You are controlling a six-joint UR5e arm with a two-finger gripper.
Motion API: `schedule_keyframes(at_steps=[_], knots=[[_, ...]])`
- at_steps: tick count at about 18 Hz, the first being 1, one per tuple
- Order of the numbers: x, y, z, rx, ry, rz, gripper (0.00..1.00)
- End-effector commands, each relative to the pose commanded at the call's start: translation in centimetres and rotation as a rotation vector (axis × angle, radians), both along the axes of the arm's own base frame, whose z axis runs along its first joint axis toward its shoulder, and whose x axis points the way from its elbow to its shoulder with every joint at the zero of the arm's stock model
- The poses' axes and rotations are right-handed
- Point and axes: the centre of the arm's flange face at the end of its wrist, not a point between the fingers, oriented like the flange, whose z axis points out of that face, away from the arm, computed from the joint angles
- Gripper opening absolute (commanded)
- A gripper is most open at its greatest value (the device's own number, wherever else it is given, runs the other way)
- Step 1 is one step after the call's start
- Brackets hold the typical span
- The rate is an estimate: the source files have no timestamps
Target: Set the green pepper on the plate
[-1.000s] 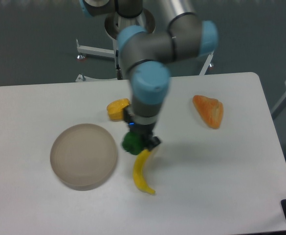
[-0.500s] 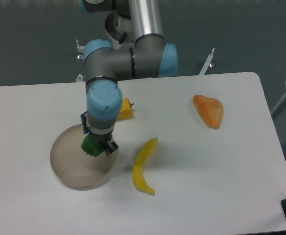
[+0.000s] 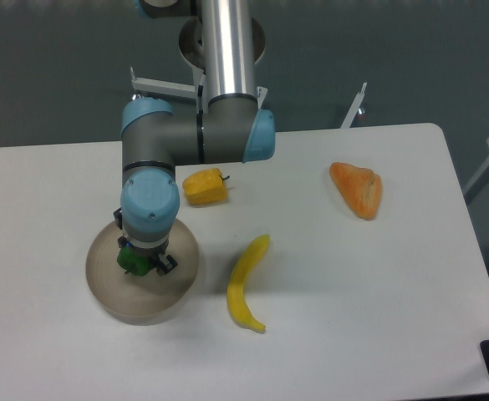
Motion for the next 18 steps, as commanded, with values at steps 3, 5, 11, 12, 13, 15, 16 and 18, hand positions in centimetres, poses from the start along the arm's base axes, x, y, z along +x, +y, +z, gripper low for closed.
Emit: schedule_keyframes(at_steps=[3,5,11,12,13,15,16,18], knots=[[-0.2,0.3,-0.1,0.036,0.023,-0.001,1.00],[-0.4,0.0,0.0,0.033,0.046,-0.004,1.00],[-3.5,-0.7,3.3,0.052,0.144,0.020,1.00],[-5.8,-1.4,4.0,0.059,0.147,0.052,1.00],[-8.8,-2.1,5.3,0.082,0.160,0.087,1.00],[-15.4,-4.1,7.3,0.095,0.209,0.145,1.00],[-18.0,-5.2,7.6,0.096,0.215,0.108,1.00],[-20.8,-6.6,8.2,0.110,0.220,0.058,1.00]])
